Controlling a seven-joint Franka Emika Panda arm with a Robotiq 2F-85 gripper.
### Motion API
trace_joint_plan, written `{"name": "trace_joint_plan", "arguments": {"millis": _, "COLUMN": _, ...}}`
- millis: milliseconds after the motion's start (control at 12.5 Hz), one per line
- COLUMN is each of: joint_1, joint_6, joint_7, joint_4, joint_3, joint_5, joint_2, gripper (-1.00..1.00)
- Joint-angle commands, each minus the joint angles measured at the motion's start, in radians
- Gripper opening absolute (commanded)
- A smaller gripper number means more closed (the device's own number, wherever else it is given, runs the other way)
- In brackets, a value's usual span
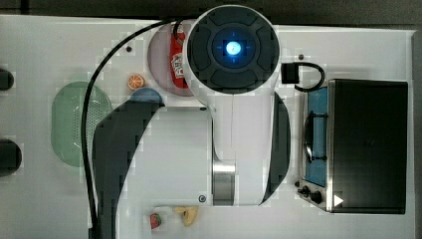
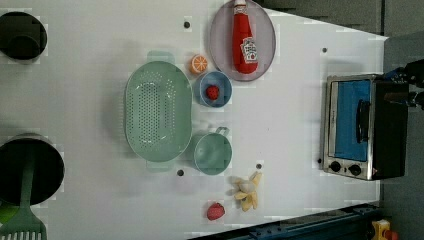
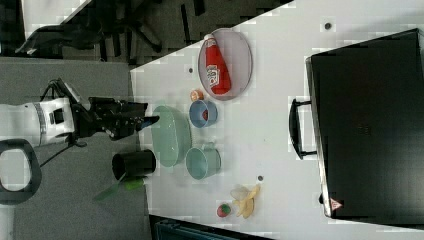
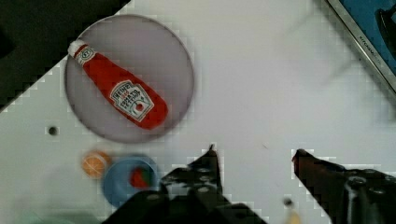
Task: Flap open oven.
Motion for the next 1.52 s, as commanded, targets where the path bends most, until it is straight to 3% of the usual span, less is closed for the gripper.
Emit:
{"name": "trace_joint_plan", "arguments": {"millis": 80, "joint_1": -0.01, "joint_6": -0.201, "joint_7": 0.117, "joint_4": -0.154, "joint_3": -0.054, "joint_5": -0.01, "joint_2": -0.337, "gripper": 0.59}}
{"name": "trace_joint_plan", "arguments": {"millis": 240, "joint_1": -0.01, "joint_6": -0.2, "joint_7": 0.117, "joint_4": -0.154, "joint_3": -0.054, "joint_5": -0.01, "joint_2": -0.337, "gripper": 0.99}}
{"name": "trace_joint_plan", "arguments": {"millis": 400, "joint_1": -0.01, "joint_6": -0.201, "joint_7": 0.117, "joint_4": -0.154, "joint_3": -0.054, "joint_5": -0.01, "joint_2": -0.337, "gripper": 1.0}}
{"name": "trace_joint_plan", "arguments": {"millis": 480, "joint_1": -0.01, "joint_6": -0.201, "joint_7": 0.117, "joint_4": -0.154, "joint_3": -0.054, "joint_5": -0.01, "joint_2": -0.337, "gripper": 0.9}}
{"name": "trace_joint_plan", "arguments": {"millis": 960, "joint_1": -0.011, "joint_6": -0.201, "joint_7": 0.117, "joint_4": -0.168, "joint_3": -0.061, "joint_5": -0.011, "joint_2": -0.336, "gripper": -0.57}}
{"name": "trace_joint_plan", "arguments": {"millis": 1200, "joint_1": -0.012, "joint_6": -0.194, "joint_7": 0.052, "joint_4": -0.2, "joint_3": -0.076, "joint_5": -0.018, "joint_2": -0.327, "gripper": -0.65}}
{"name": "trace_joint_plan", "arguments": {"millis": 1520, "joint_1": -0.016, "joint_6": -0.12, "joint_7": -0.193, "joint_4": -0.239, "joint_3": -0.12, "joint_5": -0.038, "joint_2": -0.297, "gripper": -0.65}}
